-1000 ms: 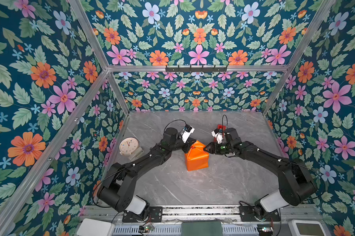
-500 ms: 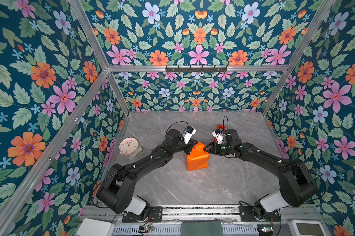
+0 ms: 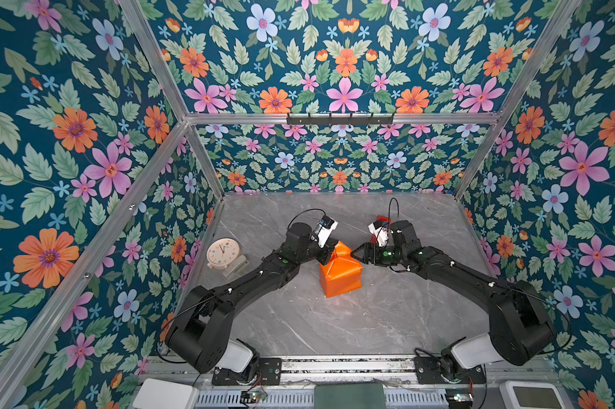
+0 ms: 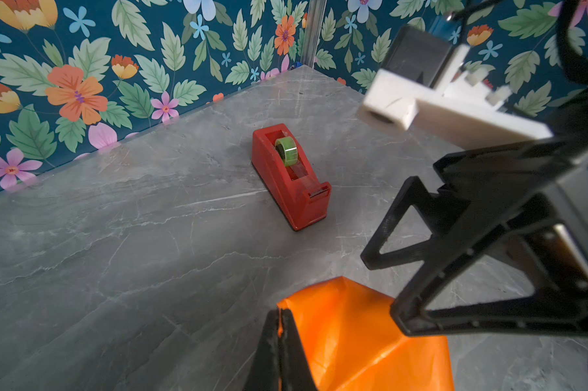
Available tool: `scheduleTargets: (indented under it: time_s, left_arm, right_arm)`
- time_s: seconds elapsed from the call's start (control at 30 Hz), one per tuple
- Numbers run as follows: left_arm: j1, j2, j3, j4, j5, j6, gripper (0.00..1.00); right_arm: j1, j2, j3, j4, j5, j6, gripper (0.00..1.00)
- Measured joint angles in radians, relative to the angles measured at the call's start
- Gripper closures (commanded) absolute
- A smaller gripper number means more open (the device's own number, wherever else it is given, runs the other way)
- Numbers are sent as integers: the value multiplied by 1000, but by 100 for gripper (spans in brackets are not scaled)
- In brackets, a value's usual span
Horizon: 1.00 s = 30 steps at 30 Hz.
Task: Wrap a gift box in wrapping paper
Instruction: Fold the wrapping paper for the gift box.
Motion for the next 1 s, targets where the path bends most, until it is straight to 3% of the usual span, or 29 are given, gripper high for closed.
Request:
scheduleTargets:
  time_s: [0.13,0.2,0.27,0.4,0.63,1.0]
  left_arm:
    - [0,3,-2,6,2,-5,100]
    - [0,2,-2,9,3,-6,100]
    - [0,3,-2,10,6,-9,100]
    - [0,3,-2,11,6,-19,100]
    - [0,3,-2,12,6,-18,100]
    - [0,2,2,11,9,-21,100]
  right_arm:
    - [71,-83,-3,-21,113,-42,27]
    - [117,-128,-9,-29,180,-69,39]
    - [162,-162,-18,-24,226,-93,58]
    - [212,-159,-41,37,230,-103,76]
    - [321,-37,-41,232,186,-87,82]
    - [350,69,-28,372,232,-36,83]
